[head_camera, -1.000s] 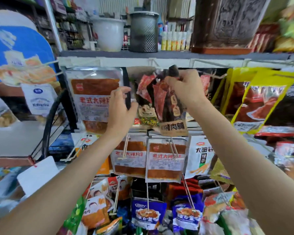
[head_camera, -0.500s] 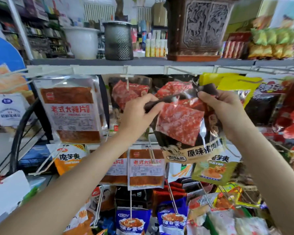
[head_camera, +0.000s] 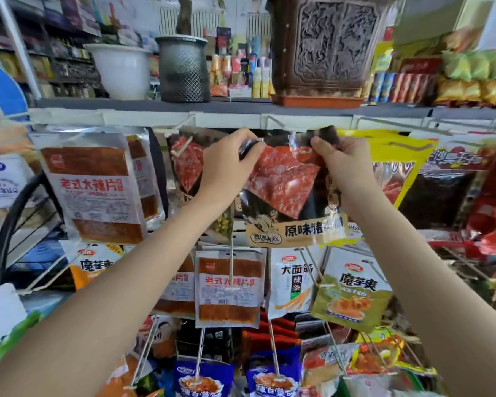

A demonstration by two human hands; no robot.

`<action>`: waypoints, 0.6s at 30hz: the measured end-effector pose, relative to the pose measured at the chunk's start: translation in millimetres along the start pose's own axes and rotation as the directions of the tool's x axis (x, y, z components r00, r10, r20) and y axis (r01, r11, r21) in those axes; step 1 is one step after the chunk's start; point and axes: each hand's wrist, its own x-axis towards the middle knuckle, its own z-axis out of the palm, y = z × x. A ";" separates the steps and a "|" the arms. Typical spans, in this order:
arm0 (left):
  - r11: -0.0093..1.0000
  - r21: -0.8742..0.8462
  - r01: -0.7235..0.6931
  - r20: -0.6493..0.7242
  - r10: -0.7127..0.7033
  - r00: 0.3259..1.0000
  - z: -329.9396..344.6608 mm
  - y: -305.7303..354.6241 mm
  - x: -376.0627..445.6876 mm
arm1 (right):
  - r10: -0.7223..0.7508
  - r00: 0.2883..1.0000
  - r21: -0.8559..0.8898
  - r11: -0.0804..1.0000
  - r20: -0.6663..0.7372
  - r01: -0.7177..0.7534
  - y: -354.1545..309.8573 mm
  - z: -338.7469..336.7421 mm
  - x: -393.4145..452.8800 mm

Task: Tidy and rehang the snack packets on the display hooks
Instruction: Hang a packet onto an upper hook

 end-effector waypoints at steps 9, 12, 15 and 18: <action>1.000 -0.017 -0.014 -0.075 0.013 0.997 -5.4 -0.7 -4.6 | -0.075 0.997 0.021 0.997 0.016 0.075 3.9 5.7 0.9; 1.000 -0.004 -0.016 -0.051 0.015 0.999 -5.1 0.8 -2.9 | -0.074 0.997 -0.006 0.997 0.016 0.074 6.8 4.8 4.7; 1.000 0.003 -0.026 -0.030 0.027 0.999 -1.0 0.7 -3.9 | -0.047 0.999 -0.014 0.999 -0.001 0.047 12.9 0.8 4.5; 0.999 0.026 -0.019 -0.027 0.020 0.999 4.4 -2.1 -6.6 | 0.039 0.999 0.017 0.999 0.003 -0.039 21.0 -1.2 4.6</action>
